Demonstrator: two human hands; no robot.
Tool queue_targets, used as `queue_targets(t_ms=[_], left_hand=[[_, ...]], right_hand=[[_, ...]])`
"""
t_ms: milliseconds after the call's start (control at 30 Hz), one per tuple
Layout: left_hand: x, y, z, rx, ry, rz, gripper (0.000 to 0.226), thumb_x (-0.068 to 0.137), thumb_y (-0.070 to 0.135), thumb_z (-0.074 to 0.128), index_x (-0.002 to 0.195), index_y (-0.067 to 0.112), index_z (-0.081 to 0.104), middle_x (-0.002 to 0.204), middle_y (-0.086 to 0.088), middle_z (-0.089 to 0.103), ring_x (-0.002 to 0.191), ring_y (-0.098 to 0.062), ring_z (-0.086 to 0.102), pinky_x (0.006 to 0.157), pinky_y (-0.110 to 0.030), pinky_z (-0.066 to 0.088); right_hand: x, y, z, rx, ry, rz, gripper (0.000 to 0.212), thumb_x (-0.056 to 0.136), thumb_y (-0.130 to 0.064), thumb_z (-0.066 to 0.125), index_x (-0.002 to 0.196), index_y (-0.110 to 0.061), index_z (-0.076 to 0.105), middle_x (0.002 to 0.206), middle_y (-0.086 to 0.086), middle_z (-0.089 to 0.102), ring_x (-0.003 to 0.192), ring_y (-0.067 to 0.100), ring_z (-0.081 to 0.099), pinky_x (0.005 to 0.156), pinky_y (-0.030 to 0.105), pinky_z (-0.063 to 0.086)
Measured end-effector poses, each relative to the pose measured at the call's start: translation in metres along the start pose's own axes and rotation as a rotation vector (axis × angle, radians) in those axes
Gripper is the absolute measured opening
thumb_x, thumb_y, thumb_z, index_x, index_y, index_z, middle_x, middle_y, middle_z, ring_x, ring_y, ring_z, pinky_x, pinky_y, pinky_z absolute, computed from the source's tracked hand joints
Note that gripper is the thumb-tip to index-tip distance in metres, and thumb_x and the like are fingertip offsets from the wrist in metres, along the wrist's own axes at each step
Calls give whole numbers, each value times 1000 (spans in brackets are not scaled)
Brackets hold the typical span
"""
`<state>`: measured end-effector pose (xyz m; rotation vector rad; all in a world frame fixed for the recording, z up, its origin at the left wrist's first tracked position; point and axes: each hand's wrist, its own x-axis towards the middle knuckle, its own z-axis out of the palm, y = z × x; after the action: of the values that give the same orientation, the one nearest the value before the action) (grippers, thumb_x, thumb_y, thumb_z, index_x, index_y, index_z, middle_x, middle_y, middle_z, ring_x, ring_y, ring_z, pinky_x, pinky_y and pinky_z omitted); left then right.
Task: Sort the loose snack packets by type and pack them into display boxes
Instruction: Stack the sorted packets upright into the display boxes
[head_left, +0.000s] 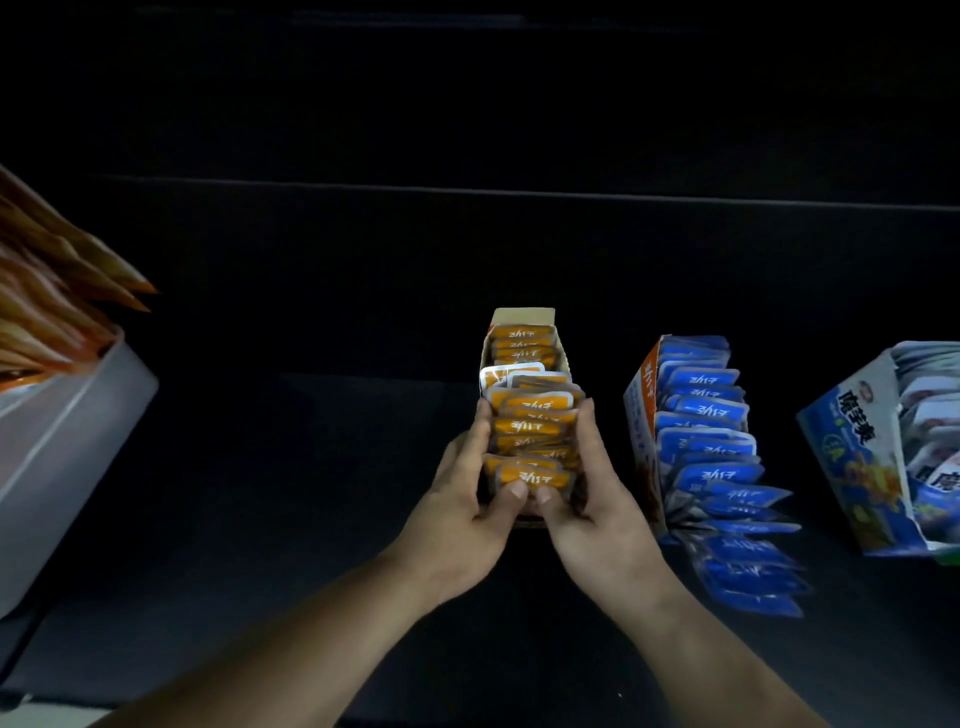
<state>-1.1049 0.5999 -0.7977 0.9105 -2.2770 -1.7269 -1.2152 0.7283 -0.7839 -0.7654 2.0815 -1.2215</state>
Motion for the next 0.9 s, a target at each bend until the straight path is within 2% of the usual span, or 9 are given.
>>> queue_targets(t_ms=[200, 333, 400, 533, 600, 633, 700, 733, 900], left_hand=[[7, 4, 8, -7, 64, -18, 82, 102, 40, 60, 156, 59, 1, 139, 32, 30, 132, 6, 44, 106, -21, 41], [7, 11, -6, -29, 26, 0, 100, 95, 28, 73, 147, 73, 0, 146, 42, 36, 140, 8, 39, 117, -34, 40], [8, 15, -9, -45, -18, -18, 103, 93, 17, 75, 139, 73, 1, 128, 59, 42, 130, 21, 43, 114, -28, 39], [3, 21, 3, -22, -44, -50, 106, 93, 17, 75, 147, 63, -4, 117, 66, 39, 128, 21, 44, 112, -20, 36], [-2, 22, 13, -21, -62, -54, 108, 92, 20, 76, 154, 59, -5, 121, 62, 39, 130, 18, 43, 111, -19, 35], [-4, 23, 19, -25, -71, -55, 109, 92, 21, 76, 155, 57, -4, 124, 58, 39, 132, 16, 43, 110, -18, 34], [-7, 26, 33, -22, -87, -69, 110, 91, 22, 78, 156, 56, -4, 130, 52, 38, 137, 11, 42, 109, -18, 33], [-9, 27, 40, -21, -98, -71, 110, 90, 23, 78, 157, 56, -4, 131, 50, 37, 138, 10, 41, 109, -18, 32], [-12, 34, 75, -27, -106, -52, 109, 89, 25, 81, 156, 59, 2, 139, 42, 45, 136, 8, 46, 109, -21, 39]], right_hand=[[11, -9, -8, -138, -8, 95, 91, 100, -29, 64, 160, -48, -1, 148, -16, 49, 120, -3, 49, 79, 5, 37], [3, -12, -17, -189, 71, 109, 108, 89, -42, 77, 164, -35, -1, 148, -8, 52, 131, 7, 52, 102, 22, 46], [-11, -15, -24, -221, 194, 21, 102, 84, -38, 81, 163, -34, 16, 146, -7, 52, 130, 9, 55, 105, 36, 52], [-49, -26, -59, -398, 486, -292, 62, 76, -33, 85, 134, -32, 61, 122, -11, 57, 109, 11, 60, 84, 39, 59], [-63, -21, -80, -609, 472, -250, 94, 65, -43, 92, 147, -30, 48, 142, -1, 46, 130, 25, 47, 102, 45, 50], [-68, -15, -91, -680, 381, -151, 119, 59, -51, 93, 157, -36, 28, 156, 3, 29, 143, 29, 31, 113, 48, 40], [-75, -2, -105, -696, 161, 74, 147, 57, -58, 93, 155, -51, -18, 165, -10, -14, 155, 23, -2, 123, 47, 24], [-78, 7, -110, -681, 102, 139, 149, 61, -55, 92, 150, -54, -27, 163, -17, -25, 156, 18, -8, 122, 45, 26], [-79, 38, -119, -639, 273, 42, 115, 83, -40, 81, 159, -47, -5, 170, -12, -6, 155, 19, 20, 96, 38, 50]])
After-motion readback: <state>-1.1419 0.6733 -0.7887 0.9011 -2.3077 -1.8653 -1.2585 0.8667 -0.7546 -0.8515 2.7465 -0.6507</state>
